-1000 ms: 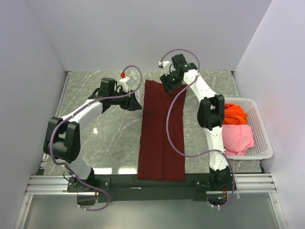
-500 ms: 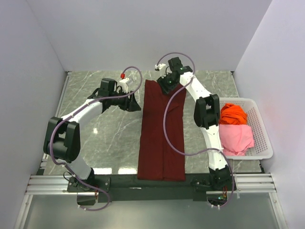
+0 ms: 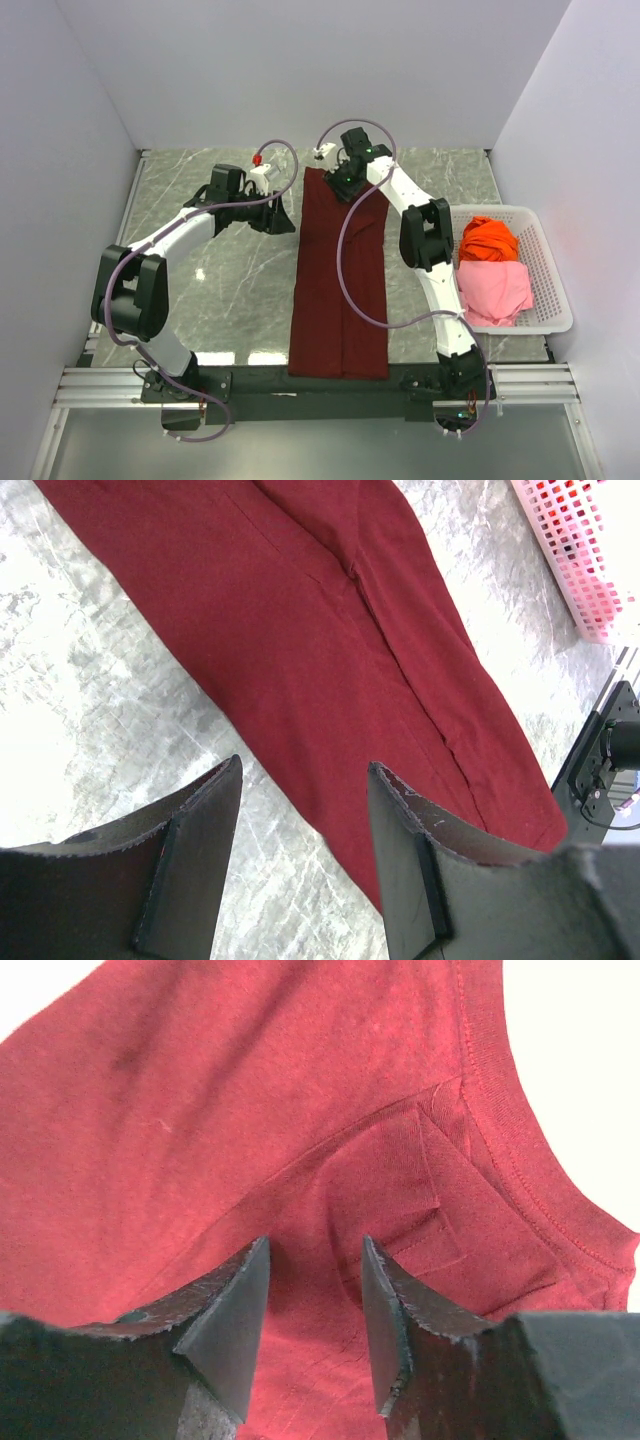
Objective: Fold and stack the t-shirts
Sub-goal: Fold the tshirt
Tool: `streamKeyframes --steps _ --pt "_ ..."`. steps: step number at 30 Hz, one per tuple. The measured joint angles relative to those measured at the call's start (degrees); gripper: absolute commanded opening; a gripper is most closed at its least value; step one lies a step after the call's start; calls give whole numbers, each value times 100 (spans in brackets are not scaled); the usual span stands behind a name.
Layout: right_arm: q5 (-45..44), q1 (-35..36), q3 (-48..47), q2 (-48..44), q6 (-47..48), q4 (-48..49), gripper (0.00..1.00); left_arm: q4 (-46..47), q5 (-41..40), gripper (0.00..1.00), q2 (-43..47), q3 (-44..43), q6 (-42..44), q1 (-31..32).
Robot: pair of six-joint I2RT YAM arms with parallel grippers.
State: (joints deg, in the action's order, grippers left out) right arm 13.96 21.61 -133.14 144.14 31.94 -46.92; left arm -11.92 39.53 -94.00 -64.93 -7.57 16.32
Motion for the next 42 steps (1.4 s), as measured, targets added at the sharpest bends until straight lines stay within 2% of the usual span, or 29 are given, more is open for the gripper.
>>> streamKeyframes --steps 2,5,6,8,10,11,27,42 --pt "-2 -2 0 31 52 0 47 -2 -2 59 0 0 0 0" --pt "0 -11 0 48 131 -9 33 -13 -2 59 0 0 2 0" --pt "4 -11 0 48 142 -13 26 -15 -2 58 0 0 0 0" --pt "20 -11 0 48 164 -17 19 -17 -7 58 -2 0 0 0" --pt "50 -11 7 46 201 -20 3 -17 -9 58 -4 0 0 0" --pt "68 -11 11 46 227 -17 0 -17 -9 58 -11 0 0 0" --pt "271 -9 675 -570 179 192 0 -15 -2 59 -46 0 -11 0" --pt "461 87 710 -804 188 168 0 -15 24 59 -46 0 -13 0"
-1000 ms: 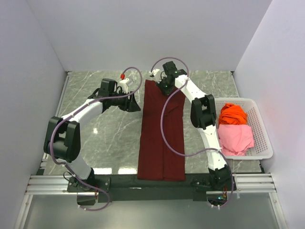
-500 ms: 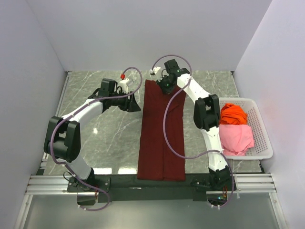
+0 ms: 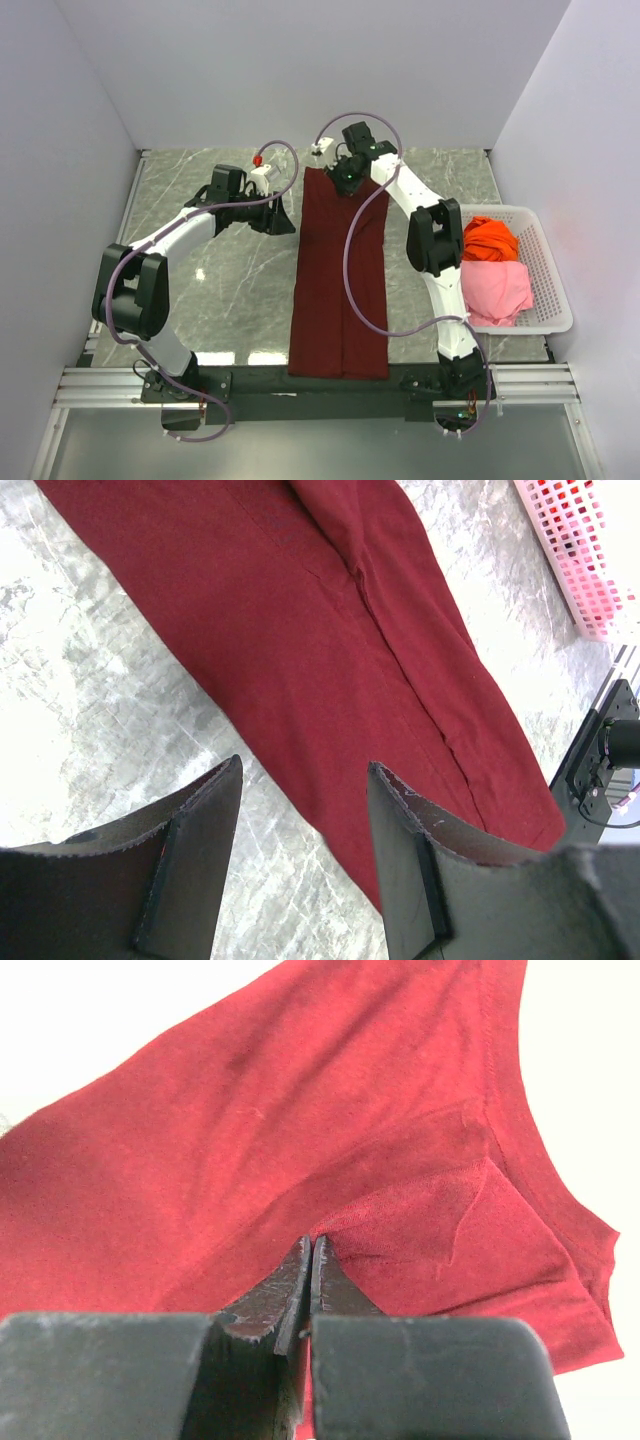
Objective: Fold and stack the t-shirts
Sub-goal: Fold the tshirt
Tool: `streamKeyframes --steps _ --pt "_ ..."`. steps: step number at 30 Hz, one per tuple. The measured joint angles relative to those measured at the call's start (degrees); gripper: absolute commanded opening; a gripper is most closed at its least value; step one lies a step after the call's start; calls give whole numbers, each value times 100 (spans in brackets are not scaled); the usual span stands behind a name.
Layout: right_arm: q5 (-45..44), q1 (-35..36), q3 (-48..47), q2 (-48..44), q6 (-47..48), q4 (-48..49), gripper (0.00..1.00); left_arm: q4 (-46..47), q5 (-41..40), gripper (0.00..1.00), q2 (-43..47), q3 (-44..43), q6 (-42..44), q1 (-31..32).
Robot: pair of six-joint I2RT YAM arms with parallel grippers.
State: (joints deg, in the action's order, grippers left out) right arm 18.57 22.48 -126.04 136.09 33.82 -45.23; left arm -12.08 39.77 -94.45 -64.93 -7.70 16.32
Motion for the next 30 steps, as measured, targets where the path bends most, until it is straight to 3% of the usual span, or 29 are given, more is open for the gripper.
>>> streamKeyframes --steps 30 --pt "9 269 74 -15 271 -85 3 17 9 61 -4 2 -85 -13"
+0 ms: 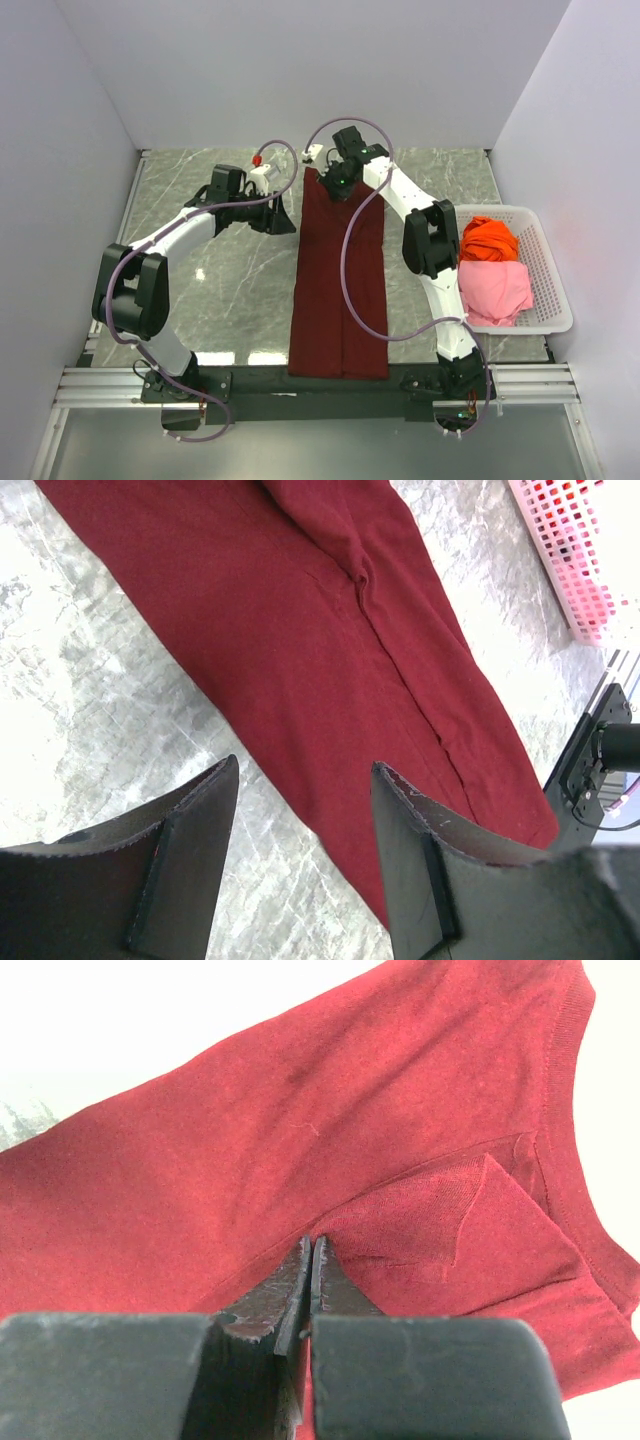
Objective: Fold and stack the t-shirts
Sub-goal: Fold the tshirt
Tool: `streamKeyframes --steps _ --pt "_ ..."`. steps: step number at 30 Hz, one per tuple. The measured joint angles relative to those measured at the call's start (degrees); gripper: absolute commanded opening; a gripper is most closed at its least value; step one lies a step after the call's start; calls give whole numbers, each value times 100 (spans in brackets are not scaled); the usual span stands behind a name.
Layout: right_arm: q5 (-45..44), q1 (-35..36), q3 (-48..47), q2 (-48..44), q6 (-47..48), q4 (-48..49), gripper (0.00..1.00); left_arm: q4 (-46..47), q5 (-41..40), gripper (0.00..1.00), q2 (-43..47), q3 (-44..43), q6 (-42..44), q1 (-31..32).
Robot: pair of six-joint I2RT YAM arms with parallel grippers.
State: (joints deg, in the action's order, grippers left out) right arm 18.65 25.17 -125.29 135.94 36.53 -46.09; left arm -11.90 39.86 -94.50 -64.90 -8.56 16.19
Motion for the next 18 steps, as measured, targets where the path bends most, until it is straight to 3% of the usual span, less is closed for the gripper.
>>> streamKeyframes --steps 3,4,6,7,9,11,14,15,18 --pt "-26 2 0 2 -11 37 20 9 46 63 0 0 -66 -22" --pt "-46 2 0 4 -28 59 32 20 76 63 0 0 -98 -31" --pt "-85 2 0 4 -87 120 38 50 127 64 0 0 -173 -52" --pt "-103 0 -2 4 -109 155 49 76 149 64 0 2 -201 -61" --pt "-101 -35 -2 4 -199 216 53 175 219 64 -24 2 -293 -74" --pt "-74 -70 -2 -15 -297 251 53 278 273 63 -96 -7 -350 -83" --pt "-61 -195 39 -136 -422 302 39 330 317 62 -415 -205 -450 -55" --pt "-87 -267 122 -238 -448 363 28 330 323 61 -562 -330 -466 -31" --pt "-341 -527 321 -533 -437 437 10 330 326 59 -1174 -927 -531 98"
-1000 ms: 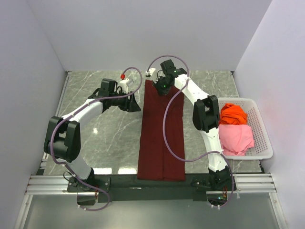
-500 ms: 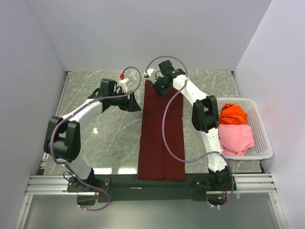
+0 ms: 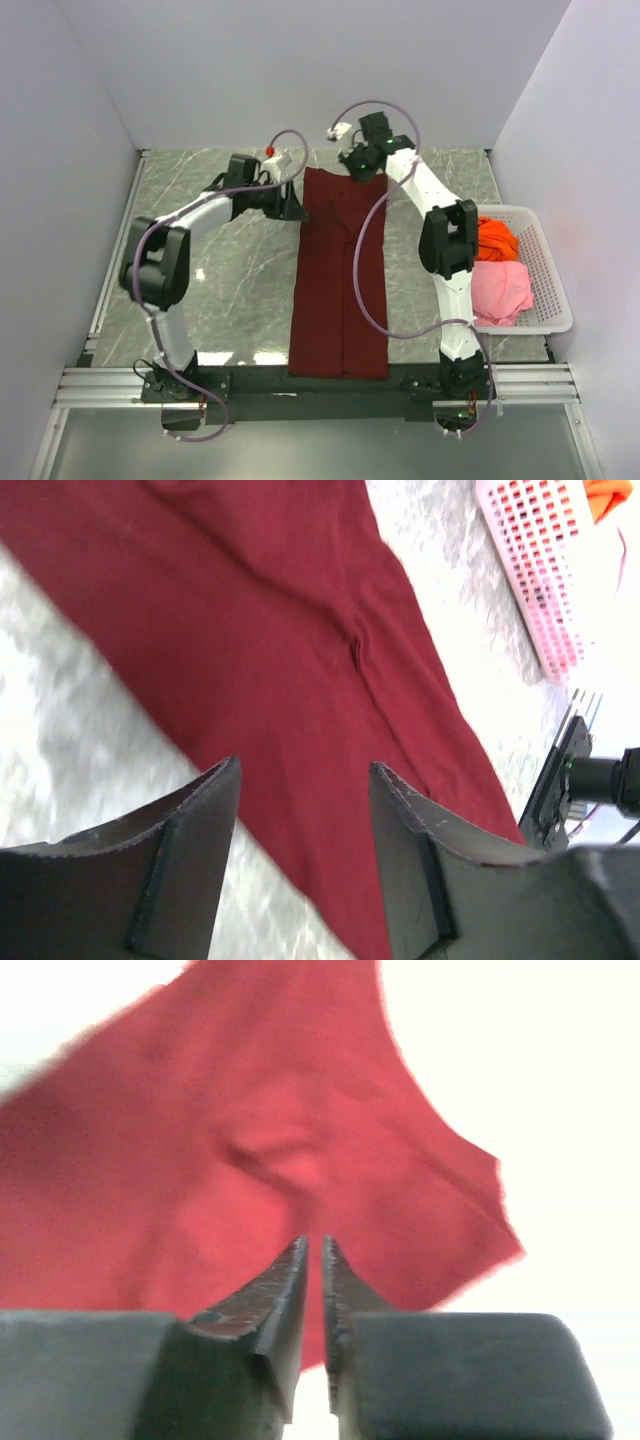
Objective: Fold and stack the t-shirts
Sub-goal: Fold the tshirt
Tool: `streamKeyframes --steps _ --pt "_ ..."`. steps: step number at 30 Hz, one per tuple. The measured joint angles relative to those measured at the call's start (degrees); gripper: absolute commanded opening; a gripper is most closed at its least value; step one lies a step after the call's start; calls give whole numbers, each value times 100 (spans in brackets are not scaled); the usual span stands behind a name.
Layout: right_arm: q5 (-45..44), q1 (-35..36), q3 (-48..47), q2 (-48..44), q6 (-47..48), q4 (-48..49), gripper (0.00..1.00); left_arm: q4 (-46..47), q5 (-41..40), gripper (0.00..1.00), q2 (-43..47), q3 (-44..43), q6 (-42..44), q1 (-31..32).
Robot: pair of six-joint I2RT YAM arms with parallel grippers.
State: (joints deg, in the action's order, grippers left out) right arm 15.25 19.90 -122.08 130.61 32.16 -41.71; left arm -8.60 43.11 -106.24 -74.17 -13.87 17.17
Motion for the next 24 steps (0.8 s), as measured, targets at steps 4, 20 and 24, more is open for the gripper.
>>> streamKeyframes --steps 4,20,24 --pt "-424 -337 -44 -13 142 39 2 7 -9 56 -743 -824 -238 221" --pt "-1585 -201 103 651 1484 -385 1 -498 -437 56 -2444 -2004 -1690 243" --pt "-1888 -76 101 824 1567 -57 17 -584 -527 54 -2457 -2039 -1751 92"
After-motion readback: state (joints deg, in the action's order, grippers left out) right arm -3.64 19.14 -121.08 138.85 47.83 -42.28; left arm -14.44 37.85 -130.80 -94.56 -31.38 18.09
